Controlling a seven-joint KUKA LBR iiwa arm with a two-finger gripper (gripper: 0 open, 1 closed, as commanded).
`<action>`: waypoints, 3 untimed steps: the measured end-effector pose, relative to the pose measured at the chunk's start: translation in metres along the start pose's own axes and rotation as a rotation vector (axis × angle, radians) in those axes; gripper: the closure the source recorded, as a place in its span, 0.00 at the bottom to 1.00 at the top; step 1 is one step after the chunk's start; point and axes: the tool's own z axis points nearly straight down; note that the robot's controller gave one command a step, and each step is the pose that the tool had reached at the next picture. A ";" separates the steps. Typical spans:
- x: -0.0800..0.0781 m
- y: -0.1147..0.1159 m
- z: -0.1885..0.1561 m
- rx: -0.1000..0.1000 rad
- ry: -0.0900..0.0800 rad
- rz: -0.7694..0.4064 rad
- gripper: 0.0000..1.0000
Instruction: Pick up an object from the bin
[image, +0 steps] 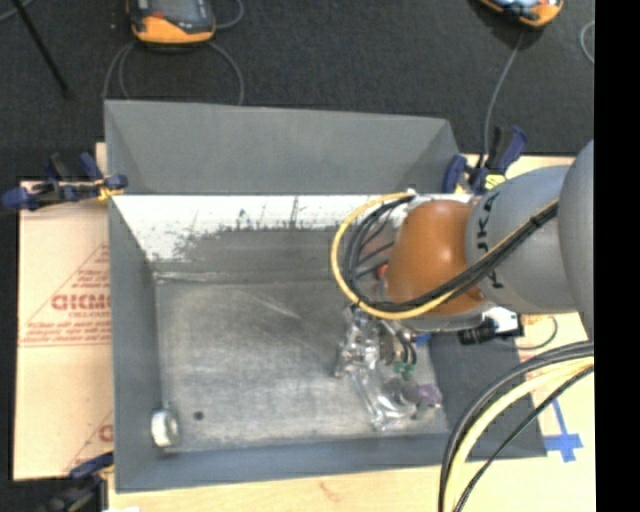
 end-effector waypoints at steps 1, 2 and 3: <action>-0.040 0.008 -0.166 0.007 0.007 -0.088 1.00; -0.038 0.008 -0.161 0.006 0.017 -0.086 0.00; -0.040 -0.031 -0.041 0.003 0.012 -0.248 0.00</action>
Offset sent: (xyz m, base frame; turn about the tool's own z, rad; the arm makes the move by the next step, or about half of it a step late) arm 0.0341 0.0015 0.1609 -0.0905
